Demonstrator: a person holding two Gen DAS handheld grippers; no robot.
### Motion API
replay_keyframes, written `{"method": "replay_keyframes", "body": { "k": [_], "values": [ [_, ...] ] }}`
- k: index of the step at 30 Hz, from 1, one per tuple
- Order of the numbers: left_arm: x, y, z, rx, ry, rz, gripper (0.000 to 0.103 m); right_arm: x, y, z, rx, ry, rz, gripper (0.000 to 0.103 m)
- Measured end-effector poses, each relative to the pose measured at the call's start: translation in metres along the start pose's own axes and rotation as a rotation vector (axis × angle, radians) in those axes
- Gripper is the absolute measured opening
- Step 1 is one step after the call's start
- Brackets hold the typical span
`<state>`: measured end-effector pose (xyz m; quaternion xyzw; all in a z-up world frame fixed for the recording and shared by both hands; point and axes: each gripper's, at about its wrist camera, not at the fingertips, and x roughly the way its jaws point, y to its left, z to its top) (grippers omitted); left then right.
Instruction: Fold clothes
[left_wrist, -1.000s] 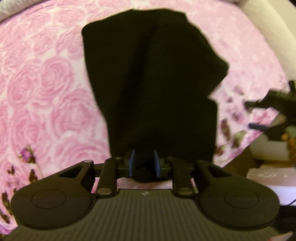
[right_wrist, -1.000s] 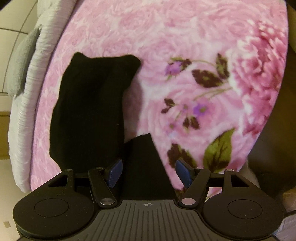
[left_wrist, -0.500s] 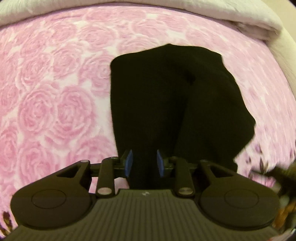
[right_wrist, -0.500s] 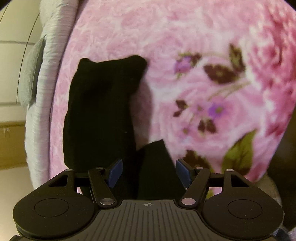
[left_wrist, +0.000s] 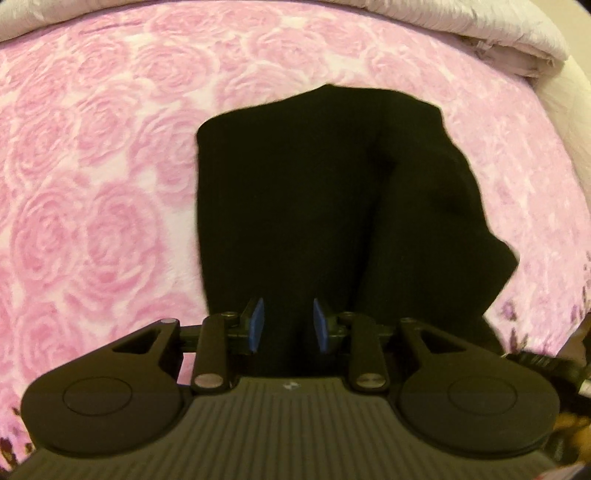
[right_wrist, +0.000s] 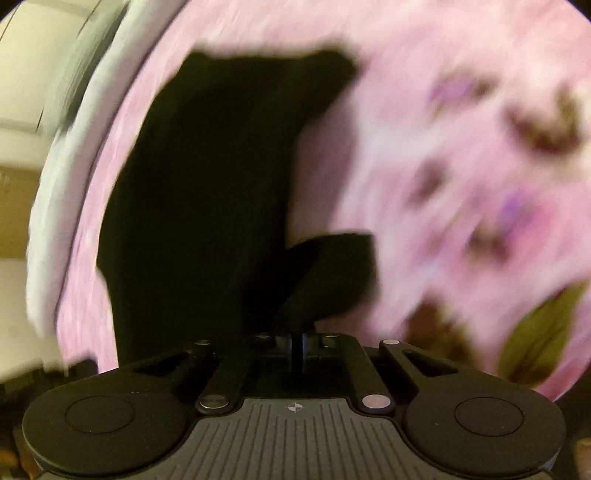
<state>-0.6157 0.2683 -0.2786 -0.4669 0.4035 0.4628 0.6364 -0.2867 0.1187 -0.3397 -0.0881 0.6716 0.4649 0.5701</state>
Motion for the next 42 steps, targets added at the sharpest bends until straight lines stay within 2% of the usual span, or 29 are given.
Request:
{"method": "replay_keyframes", "body": {
  "k": [4,7,11,12,13,15,16,17,19,21,24,27,29,33,35,39,42],
  "values": [
    [0.003,-0.021,0.009,0.011,-0.009,-0.050,0.024,-0.047,-0.024,0.048,0.012,-0.176,-0.091,0.004],
    [0.008,-0.038,0.013,0.023,-0.004,-0.082,0.024,-0.074,-0.043,0.083,0.021,-0.272,-0.182,0.004],
    [0.018,-0.054,0.025,0.041,0.018,-0.115,0.024,-0.067,-0.070,0.114,0.065,-0.107,-0.235,0.005],
    [0.020,-0.056,0.029,0.046,0.018,-0.118,0.025,-0.068,-0.076,0.119,0.108,-0.060,-0.195,0.006],
    [0.021,-0.057,0.035,0.051,0.015,-0.118,0.025,-0.074,-0.074,0.123,0.136,-0.060,-0.155,0.010],
    [0.026,-0.058,0.051,0.059,0.004,-0.115,0.026,-0.086,-0.066,0.131,0.177,-0.093,-0.087,0.035],
    [0.028,-0.058,0.060,0.060,-0.001,-0.114,0.027,-0.092,-0.062,0.135,0.197,-0.109,-0.052,0.065],
    [0.030,-0.059,0.069,0.061,-0.005,-0.113,0.027,-0.095,-0.059,0.137,0.222,-0.132,-0.010,0.078],
    [0.037,-0.059,0.087,0.064,-0.006,-0.119,0.028,-0.088,-0.048,0.147,0.244,-0.136,0.078,0.079],
    [0.043,-0.058,0.102,0.072,-0.012,-0.115,0.028,-0.072,-0.031,0.157,0.206,-0.104,0.132,0.079],
    [0.054,-0.057,0.122,0.105,-0.003,-0.120,0.028,-0.046,0.002,0.160,0.069,-0.064,0.143,0.079],
    [0.066,-0.055,0.137,0.128,0.008,-0.126,0.030,-0.016,0.023,0.149,-0.088,-0.048,0.090,0.079],
    [0.078,-0.051,0.147,0.132,0.025,-0.120,0.031,0.004,0.028,0.146,-0.145,-0.050,0.055,0.079],
    [0.103,-0.042,0.164,0.145,0.057,-0.128,0.033,0.033,0.019,0.147,-0.108,-0.035,0.070,0.078],
    [0.119,-0.038,0.174,0.145,0.072,-0.147,0.034,0.035,0.017,0.143,-0.111,-0.029,0.064,0.075],
    [0.152,-0.031,0.194,0.146,0.101,-0.185,0.035,0.031,0.011,0.131,-0.091,0.004,0.050,0.074],
    [0.182,-0.031,0.212,0.127,0.131,-0.215,0.036,0.025,0.009,0.125,-0.061,-0.021,0.065,0.074]
  ]
}}
